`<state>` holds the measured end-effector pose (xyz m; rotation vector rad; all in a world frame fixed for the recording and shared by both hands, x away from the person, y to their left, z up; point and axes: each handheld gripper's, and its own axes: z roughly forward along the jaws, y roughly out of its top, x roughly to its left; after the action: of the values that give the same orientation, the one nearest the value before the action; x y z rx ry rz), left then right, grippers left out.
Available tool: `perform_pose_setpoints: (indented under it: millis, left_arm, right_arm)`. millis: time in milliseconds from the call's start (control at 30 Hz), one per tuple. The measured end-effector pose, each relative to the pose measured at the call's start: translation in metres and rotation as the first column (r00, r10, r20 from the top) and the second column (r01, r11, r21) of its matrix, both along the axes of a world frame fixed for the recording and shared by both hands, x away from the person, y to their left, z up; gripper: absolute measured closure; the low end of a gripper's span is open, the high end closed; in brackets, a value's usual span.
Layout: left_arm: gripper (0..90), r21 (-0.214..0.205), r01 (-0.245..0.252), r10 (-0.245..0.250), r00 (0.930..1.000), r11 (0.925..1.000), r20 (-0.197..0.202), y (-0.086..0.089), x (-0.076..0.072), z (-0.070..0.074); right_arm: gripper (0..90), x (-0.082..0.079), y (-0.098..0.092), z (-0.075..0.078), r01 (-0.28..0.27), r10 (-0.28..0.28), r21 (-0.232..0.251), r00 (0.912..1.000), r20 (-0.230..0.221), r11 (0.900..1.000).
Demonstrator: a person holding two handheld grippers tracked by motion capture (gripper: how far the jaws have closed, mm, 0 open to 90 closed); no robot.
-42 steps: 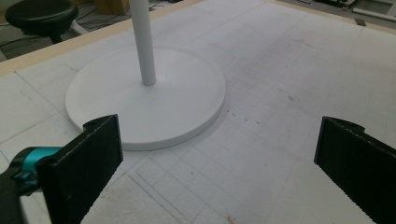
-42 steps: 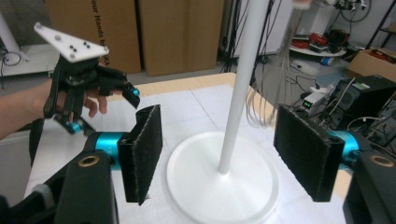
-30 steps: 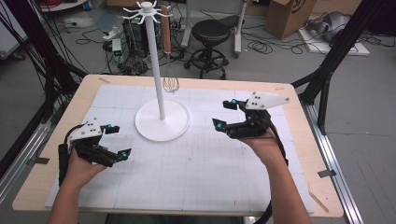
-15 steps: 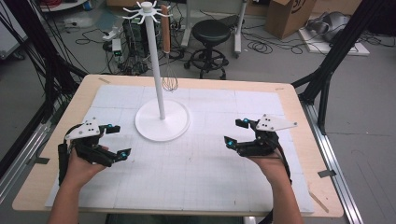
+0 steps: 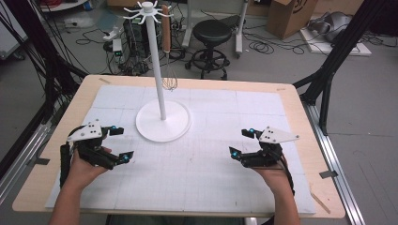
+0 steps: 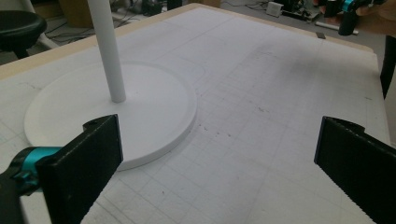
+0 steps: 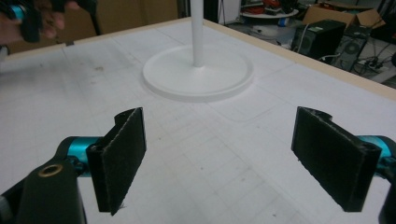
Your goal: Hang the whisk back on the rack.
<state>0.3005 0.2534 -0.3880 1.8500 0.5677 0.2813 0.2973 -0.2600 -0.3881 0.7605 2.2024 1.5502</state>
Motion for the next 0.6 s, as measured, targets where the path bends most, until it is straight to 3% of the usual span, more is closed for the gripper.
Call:
perform_pose_setpoints:
  millis: [600]
  left_arm:
    - [1.6,0.032,0.017,-0.016,0.9998,0.9993,-0.013,-0.012,0.004,-0.005]
  right_arm:
    - [17.5,0.001,-0.008,-0.007,0.024,-0.024,0.014,0.9996,-0.015,0.9996]
